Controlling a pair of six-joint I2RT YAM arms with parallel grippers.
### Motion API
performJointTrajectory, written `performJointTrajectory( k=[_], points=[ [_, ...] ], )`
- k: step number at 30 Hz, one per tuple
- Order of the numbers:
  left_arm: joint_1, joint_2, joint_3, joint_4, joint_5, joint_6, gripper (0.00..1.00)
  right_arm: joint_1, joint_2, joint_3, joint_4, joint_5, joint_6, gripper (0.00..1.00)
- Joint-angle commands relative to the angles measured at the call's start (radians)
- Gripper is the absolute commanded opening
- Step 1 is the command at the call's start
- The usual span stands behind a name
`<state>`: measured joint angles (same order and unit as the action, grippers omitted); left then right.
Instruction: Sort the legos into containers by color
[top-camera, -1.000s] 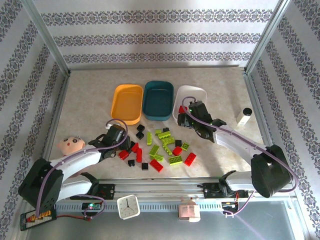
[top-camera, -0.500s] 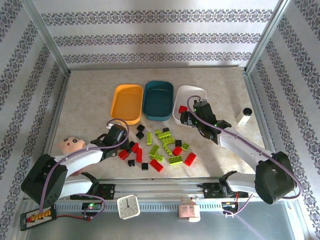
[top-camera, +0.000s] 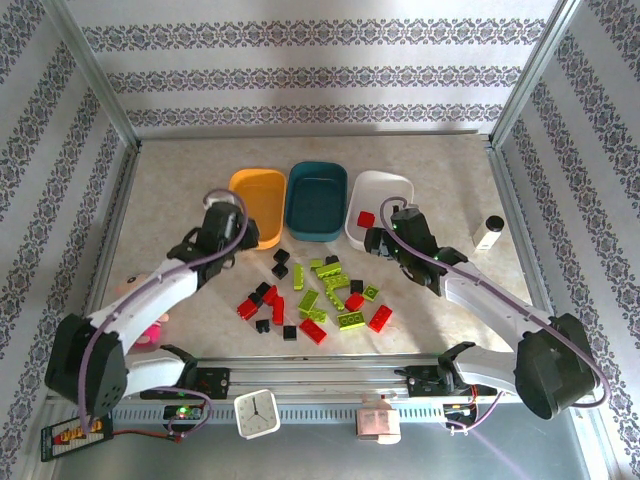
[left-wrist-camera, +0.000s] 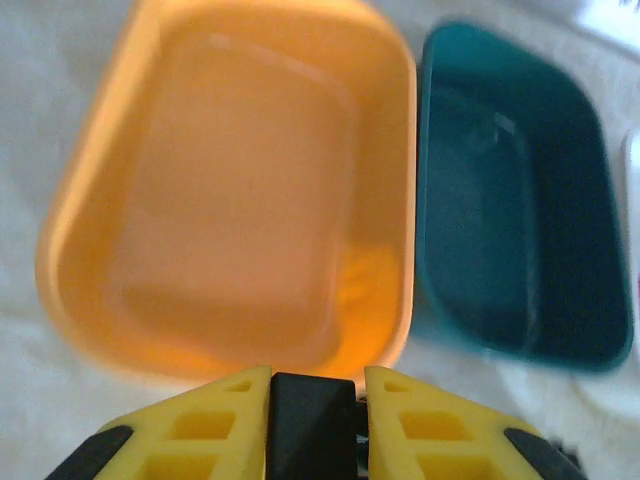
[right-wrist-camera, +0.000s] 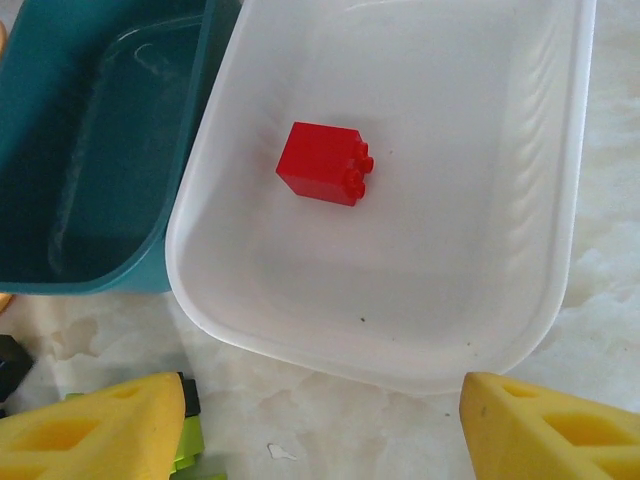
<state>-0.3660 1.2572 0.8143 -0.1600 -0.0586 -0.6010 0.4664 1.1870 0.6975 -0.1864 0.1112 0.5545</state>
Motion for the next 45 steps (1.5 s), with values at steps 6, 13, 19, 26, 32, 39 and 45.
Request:
performJointTrajectory(
  k=[6, 13, 19, 26, 32, 39, 45],
  points=[
    [0.105, 0.37, 0.242, 0.03, 0.089, 0.047, 0.12, -0.003, -0.051, -0.051, -0.038, -0.015, 0.021, 0.73],
    [0.119, 0.524, 0.341, 0.024, 0.103, 0.027, 0.42, 0.028, -0.097, -0.069, -0.113, -0.077, -0.006, 0.73],
    [0.111, 0.393, 0.298, 0.043, 0.154, 0.021, 0.62, 0.063, -0.135, -0.084, -0.163, -0.157, -0.034, 0.74],
    [0.043, 0.062, 0.1, 0.068, 0.201, 0.018, 0.73, 0.214, -0.043, -0.028, -0.187, -0.174, -0.082, 0.74],
    [0.008, -0.215, -0.127, 0.072, 0.215, -0.039, 1.0, 0.367, 0.145, 0.088, -0.142, -0.061, -0.105, 0.76],
    [0.006, -0.481, -0.293, -0.011, 0.159, -0.066, 1.0, 0.37, 0.344, 0.2, -0.118, 0.046, -0.077, 0.87],
    [0.006, -0.558, -0.343, -0.062, 0.129, -0.07, 1.0, 0.368, 0.488, 0.269, -0.123, 0.082, -0.116, 0.97]
  ],
)
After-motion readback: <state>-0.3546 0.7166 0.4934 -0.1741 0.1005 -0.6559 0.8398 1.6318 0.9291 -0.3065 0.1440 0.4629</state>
